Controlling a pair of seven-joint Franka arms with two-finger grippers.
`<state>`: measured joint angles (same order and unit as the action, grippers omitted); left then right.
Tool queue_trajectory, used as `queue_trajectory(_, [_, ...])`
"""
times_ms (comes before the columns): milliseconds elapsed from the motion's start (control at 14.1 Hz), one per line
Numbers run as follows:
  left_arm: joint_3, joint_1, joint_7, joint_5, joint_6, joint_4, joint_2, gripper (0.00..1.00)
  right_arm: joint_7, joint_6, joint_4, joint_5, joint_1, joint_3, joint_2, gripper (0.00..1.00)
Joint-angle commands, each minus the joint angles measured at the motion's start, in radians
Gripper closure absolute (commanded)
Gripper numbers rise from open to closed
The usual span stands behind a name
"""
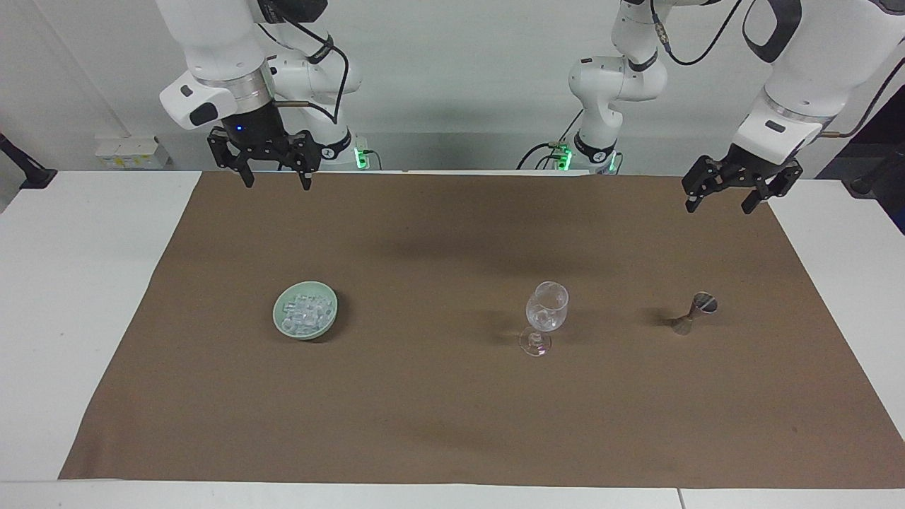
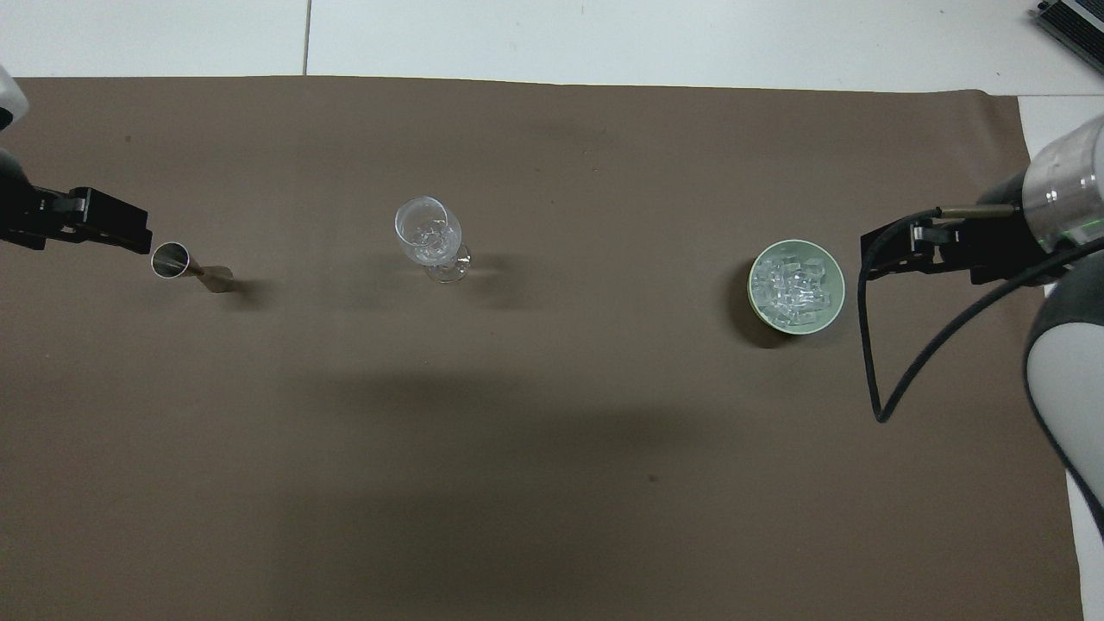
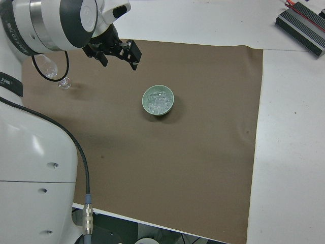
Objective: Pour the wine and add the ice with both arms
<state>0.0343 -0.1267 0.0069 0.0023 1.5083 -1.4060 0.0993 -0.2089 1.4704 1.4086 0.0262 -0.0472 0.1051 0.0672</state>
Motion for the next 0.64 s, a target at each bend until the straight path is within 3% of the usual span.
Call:
queue_trajectory(0, [0.007,-0.014,-0.015,0.031,-0.002,-0.047,-0.040,0.00,0.011,-0.016,0.018,-0.003,-0.003,-0.010,-0.021,0.00])
queue_trajectory(569, [0.007,-0.016,-0.016,0.041,-0.004,-0.037,-0.035,0.00,0.022,0.013,0.098,-0.003,0.004,-0.025,-0.063,0.00])
